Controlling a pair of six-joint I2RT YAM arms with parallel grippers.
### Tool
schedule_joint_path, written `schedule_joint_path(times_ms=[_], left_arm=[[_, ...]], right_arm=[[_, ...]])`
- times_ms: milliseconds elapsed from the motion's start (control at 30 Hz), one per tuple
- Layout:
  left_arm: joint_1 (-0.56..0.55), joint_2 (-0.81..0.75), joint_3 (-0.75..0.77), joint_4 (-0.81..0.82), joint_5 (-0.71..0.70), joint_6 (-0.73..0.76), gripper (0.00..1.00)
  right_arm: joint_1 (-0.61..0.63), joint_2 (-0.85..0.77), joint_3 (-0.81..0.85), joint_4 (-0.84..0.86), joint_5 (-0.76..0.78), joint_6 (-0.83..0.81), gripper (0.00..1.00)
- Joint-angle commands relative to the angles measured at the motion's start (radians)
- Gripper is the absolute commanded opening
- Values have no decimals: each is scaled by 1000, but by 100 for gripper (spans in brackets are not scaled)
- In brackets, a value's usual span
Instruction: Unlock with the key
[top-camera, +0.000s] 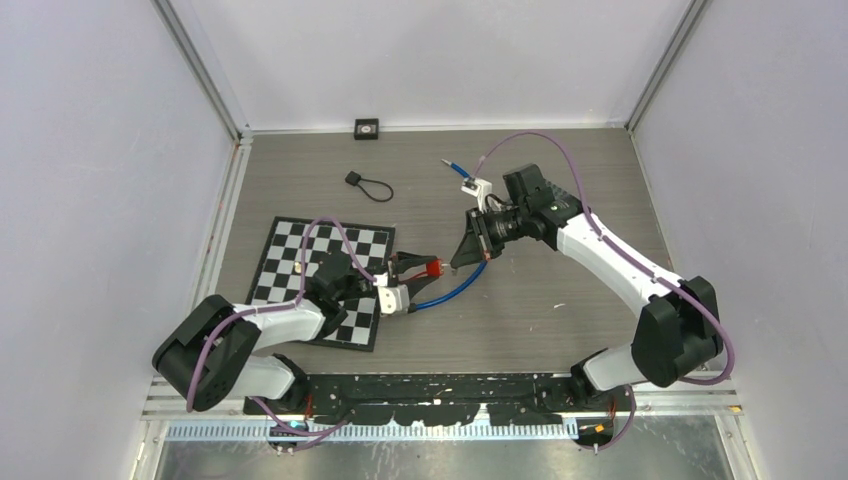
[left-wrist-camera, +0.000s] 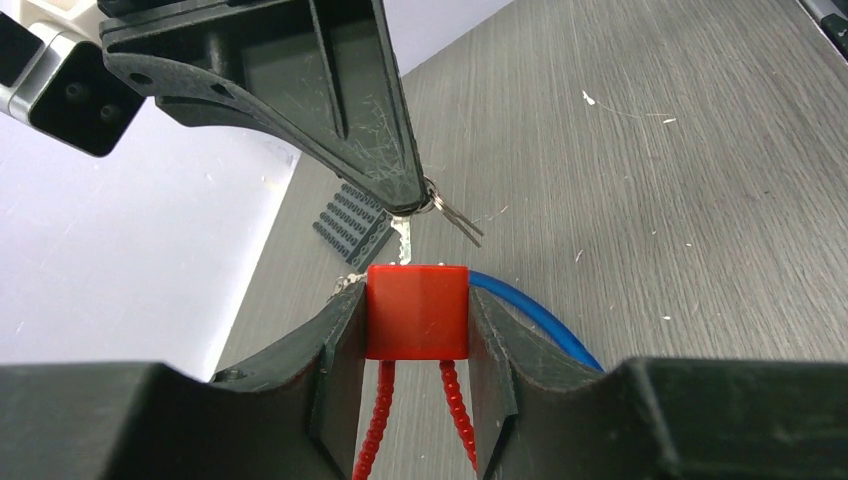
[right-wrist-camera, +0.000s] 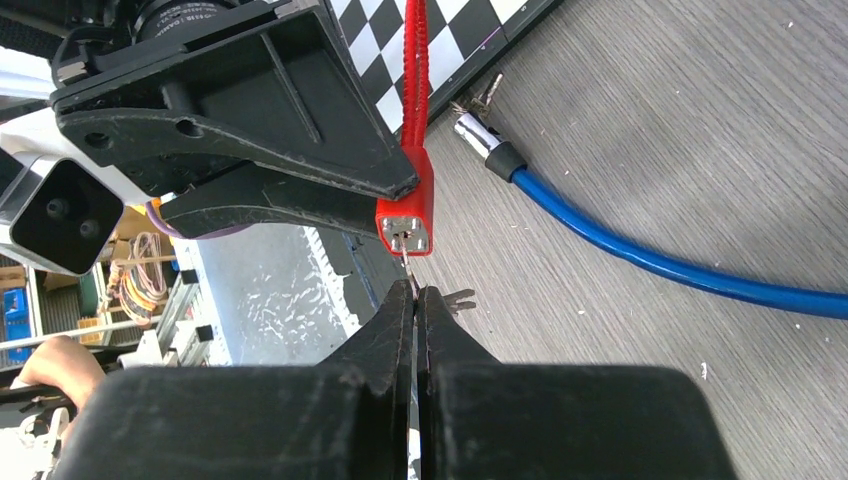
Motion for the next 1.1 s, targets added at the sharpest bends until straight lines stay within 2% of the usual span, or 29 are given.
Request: schedule_joint_path(times_ms=[0, 833, 1067], left_arm=[[-3, -1, 34, 86, -15, -13, 0], [-3, -3, 37, 82, -33, -15, 0], [-3, -10, 27, 80, -1, -16, 0]], right_arm=[[13, 13, 11, 50, -8, 20, 0], [30, 39, -12, 65, 3, 22, 1], [30, 36, -4, 65, 17, 20, 0]])
